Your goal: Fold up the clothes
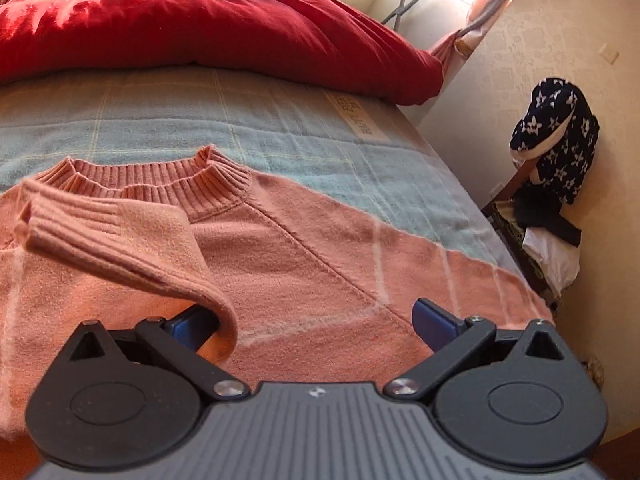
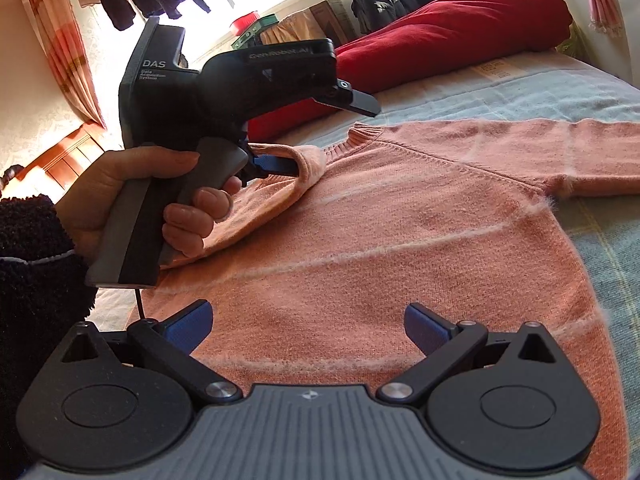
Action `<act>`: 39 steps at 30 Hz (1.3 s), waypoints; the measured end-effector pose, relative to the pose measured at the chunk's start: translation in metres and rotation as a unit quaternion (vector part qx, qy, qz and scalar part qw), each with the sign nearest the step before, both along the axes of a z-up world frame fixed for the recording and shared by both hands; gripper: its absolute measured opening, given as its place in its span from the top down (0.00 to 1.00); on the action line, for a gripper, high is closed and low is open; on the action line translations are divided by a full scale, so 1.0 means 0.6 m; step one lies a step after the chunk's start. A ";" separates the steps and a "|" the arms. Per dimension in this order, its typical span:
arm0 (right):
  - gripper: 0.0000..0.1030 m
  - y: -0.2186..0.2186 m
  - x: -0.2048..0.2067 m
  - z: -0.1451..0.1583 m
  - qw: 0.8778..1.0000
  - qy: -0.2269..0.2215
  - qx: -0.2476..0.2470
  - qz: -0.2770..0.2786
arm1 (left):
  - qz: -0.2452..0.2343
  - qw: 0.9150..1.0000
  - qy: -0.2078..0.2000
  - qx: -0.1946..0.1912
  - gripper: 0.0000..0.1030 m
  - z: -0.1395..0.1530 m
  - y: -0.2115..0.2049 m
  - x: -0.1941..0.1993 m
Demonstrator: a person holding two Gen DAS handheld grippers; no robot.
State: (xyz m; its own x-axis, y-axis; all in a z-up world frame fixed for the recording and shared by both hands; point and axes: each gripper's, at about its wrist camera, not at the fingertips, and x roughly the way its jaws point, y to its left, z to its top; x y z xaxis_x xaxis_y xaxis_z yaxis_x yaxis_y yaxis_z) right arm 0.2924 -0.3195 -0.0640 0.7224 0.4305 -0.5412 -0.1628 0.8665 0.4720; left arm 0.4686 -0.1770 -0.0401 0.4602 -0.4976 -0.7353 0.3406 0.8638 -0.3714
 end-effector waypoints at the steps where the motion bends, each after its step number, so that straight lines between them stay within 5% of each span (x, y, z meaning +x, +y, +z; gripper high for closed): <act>1: 0.00 0.000 0.000 0.000 1.000 0.001 0.000 -0.001 | -0.011 1.000 0.002 0.019 0.01 -0.006 -0.010 -0.001; 5: 0.00 -0.004 0.000 -0.001 1.000 0.004 0.002 -0.004 | -0.061 0.992 -0.011 0.112 0.01 -0.025 -0.051 -0.019; 7: 0.00 -0.005 0.000 -0.001 1.000 0.005 0.003 -0.005 | -0.068 0.990 -0.018 0.120 0.01 -0.023 -0.057 -0.025; 20: 0.00 -0.003 -0.002 -0.002 1.000 0.006 0.004 -0.006 | -0.031 0.999 -0.033 0.001 0.01 0.050 0.004 -0.019; 26: 0.00 -0.003 0.002 -0.006 1.000 0.008 0.004 -0.008 | -0.006 0.999 -0.033 -0.002 0.01 0.050 0.042 -0.015; 33: 0.00 -0.006 0.005 -0.009 1.000 0.011 0.010 -0.009 | 0.089 0.995 -0.035 -0.004 0.01 0.060 0.203 -0.040; 39: 0.00 -0.004 0.009 -0.015 1.000 0.016 0.006 -0.013 | 0.199 0.979 -0.033 -0.039 0.01 0.054 0.360 -0.065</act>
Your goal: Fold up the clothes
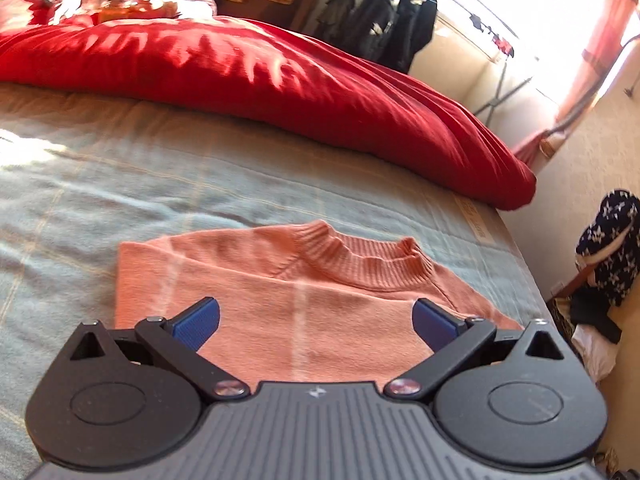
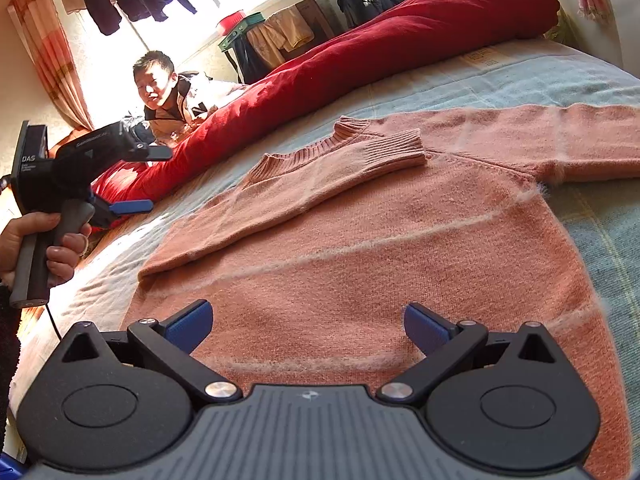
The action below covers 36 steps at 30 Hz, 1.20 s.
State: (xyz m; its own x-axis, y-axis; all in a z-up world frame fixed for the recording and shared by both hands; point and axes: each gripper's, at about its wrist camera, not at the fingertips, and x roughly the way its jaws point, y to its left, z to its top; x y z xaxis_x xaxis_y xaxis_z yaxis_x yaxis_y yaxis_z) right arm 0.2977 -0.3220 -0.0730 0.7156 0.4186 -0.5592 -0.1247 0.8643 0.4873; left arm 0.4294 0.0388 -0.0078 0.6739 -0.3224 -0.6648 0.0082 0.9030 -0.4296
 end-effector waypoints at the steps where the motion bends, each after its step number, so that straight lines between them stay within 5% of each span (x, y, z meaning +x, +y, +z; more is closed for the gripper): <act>1: 0.00 0.001 0.001 -0.001 1.000 0.001 -0.002 0.000 | 0.013 1.000 0.002 -0.010 0.01 -0.006 0.019 -0.002; 7: 0.00 0.010 0.005 -0.009 1.000 0.003 -0.019 -0.002 | 0.032 0.996 0.032 -0.073 0.01 -0.088 0.068 -0.004; 9: 0.00 0.013 0.005 -0.011 1.000 0.002 -0.025 -0.001 | 0.030 0.996 0.047 -0.066 0.01 -0.121 0.071 -0.009; 17: 0.00 0.019 0.005 -0.013 0.999 -0.002 -0.042 0.000 | 0.040 0.995 -0.003 -0.090 0.01 -0.094 0.089 0.021; 24: 0.00 0.029 0.007 -0.018 0.998 -0.009 -0.064 0.004 | 0.055 0.995 0.025 -0.076 0.01 -0.156 0.087 0.086; 30: 0.00 0.031 0.007 -0.018 0.998 -0.012 -0.069 0.005 | 0.041 0.998 0.029 -0.044 0.01 -0.119 0.077 0.075; 36: 0.00 0.027 0.006 -0.017 0.998 -0.010 -0.061 0.003 | -0.008 0.998 -0.005 -0.058 0.01 -0.060 0.069 -0.027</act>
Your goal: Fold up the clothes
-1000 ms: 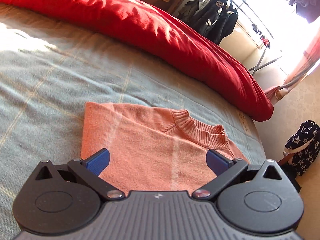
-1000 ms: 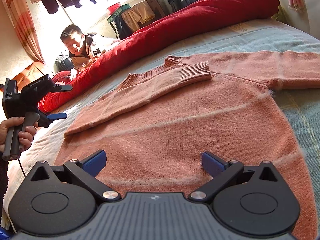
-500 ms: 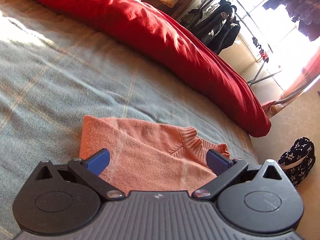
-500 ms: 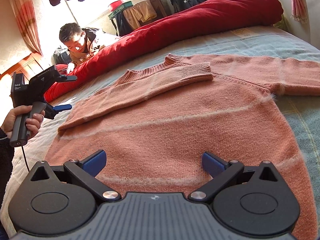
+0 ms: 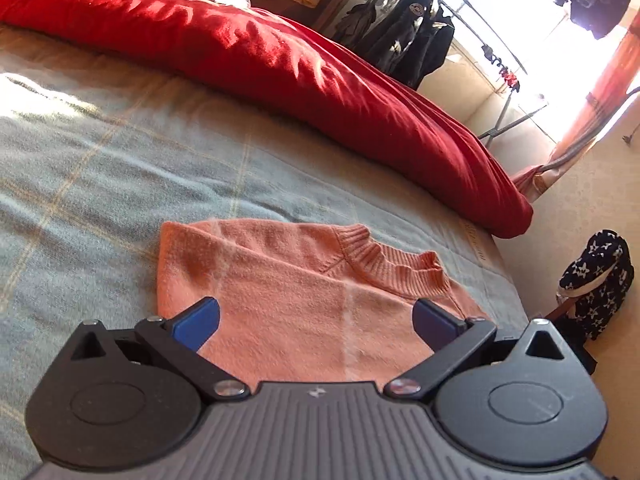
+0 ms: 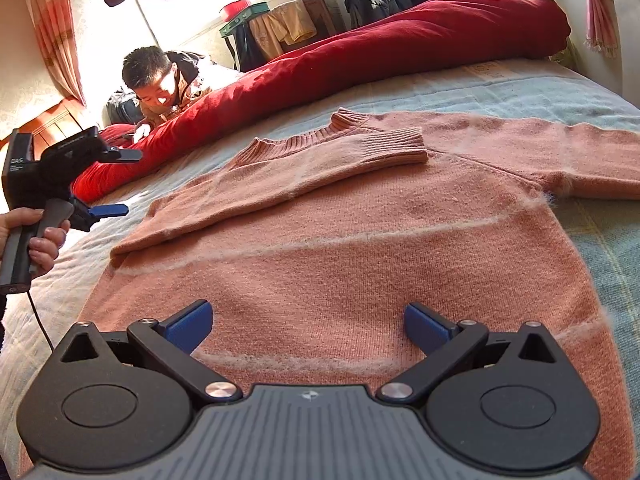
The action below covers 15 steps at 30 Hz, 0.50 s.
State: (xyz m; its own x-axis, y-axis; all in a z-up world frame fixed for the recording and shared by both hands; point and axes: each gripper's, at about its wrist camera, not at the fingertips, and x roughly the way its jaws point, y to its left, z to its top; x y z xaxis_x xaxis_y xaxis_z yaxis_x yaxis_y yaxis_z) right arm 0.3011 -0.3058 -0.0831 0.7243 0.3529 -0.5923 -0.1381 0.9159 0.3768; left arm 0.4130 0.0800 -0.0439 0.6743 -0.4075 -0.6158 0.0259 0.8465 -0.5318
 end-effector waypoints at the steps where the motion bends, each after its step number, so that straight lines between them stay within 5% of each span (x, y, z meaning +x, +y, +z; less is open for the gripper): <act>1: 0.00 -0.001 0.000 0.000 1.000 0.001 0.002 -0.001 | -0.010 1.000 0.005 0.003 0.01 0.003 -0.005 -0.019; 8: 0.00 -0.002 -0.001 0.001 1.000 0.001 0.006 -0.002 | -0.050 0.994 0.082 0.043 0.01 -0.057 -0.043 -0.047; 15: 0.00 -0.007 -0.001 0.001 1.000 0.003 0.014 -0.003 | -0.033 0.995 0.086 0.040 0.01 -0.063 -0.029 -0.044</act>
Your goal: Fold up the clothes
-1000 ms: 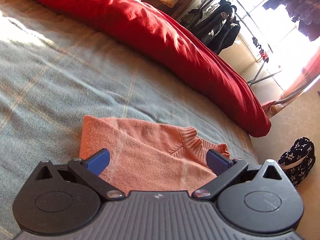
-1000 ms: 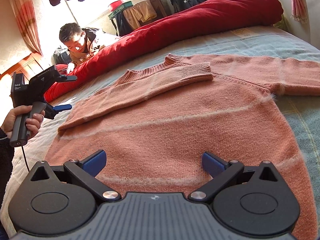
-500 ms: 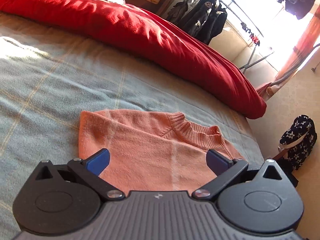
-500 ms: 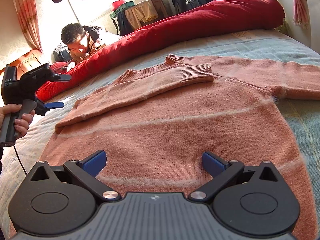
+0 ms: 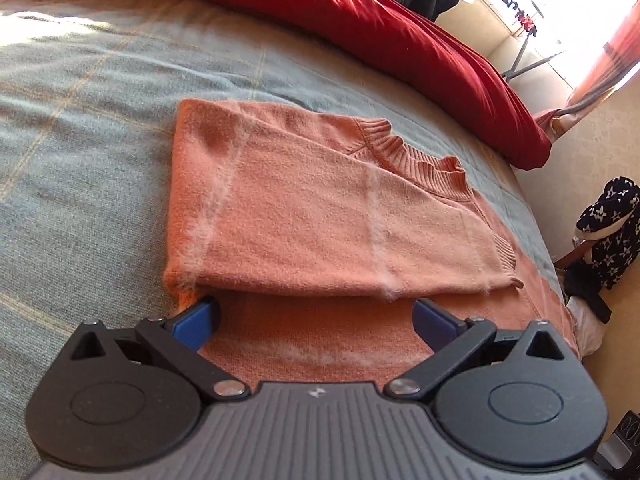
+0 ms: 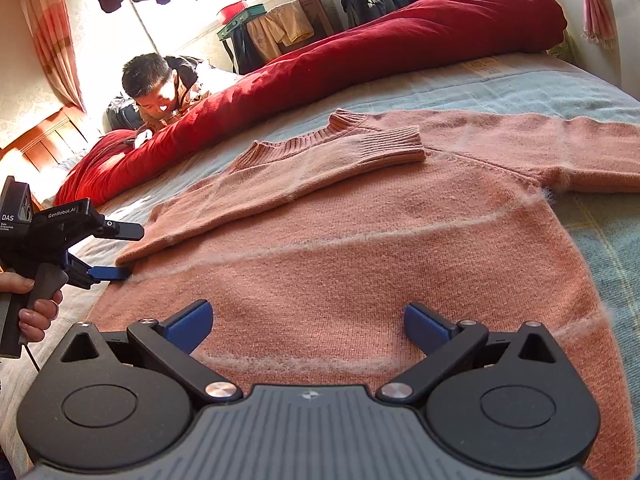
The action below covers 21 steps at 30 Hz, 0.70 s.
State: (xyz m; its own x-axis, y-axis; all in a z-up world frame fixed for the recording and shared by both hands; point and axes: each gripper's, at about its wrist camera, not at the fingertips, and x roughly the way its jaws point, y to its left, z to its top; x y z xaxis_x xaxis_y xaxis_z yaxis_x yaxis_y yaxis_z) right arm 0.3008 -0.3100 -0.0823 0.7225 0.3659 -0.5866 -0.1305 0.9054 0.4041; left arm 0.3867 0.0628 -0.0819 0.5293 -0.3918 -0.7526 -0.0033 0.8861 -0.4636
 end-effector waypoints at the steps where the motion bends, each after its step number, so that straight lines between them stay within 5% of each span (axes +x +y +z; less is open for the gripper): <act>1: 0.00 -0.001 0.000 0.000 1.000 0.001 0.002 0.000 | -0.004 1.000 -0.002 0.011 0.01 0.001 -0.002 -0.006; 8: 0.00 -0.007 -0.001 0.003 1.000 0.004 0.014 -0.004 | 0.004 1.000 0.002 0.028 0.01 0.024 -0.009 -0.037; 12: 0.00 -0.007 -0.001 0.002 1.000 0.006 0.016 -0.005 | -0.032 0.999 -0.008 0.033 0.01 0.044 -0.041 -0.058; 17: 0.00 -0.010 0.000 0.002 1.000 0.007 0.026 -0.007 | -0.014 0.998 0.028 0.060 0.01 0.008 -0.037 -0.090; 21: 0.00 -0.016 0.000 0.003 0.999 0.011 0.040 -0.011 | 0.001 0.999 0.023 0.032 0.01 0.011 -0.019 -0.139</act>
State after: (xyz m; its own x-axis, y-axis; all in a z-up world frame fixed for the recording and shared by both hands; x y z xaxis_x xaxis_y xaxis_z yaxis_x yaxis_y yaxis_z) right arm 0.3009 -0.3199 -0.0806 0.7178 0.3971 -0.5719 -0.1017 0.8724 0.4781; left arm 0.3032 0.0515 -0.0753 0.4938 -0.3408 -0.8000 -0.0245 0.9142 -0.4045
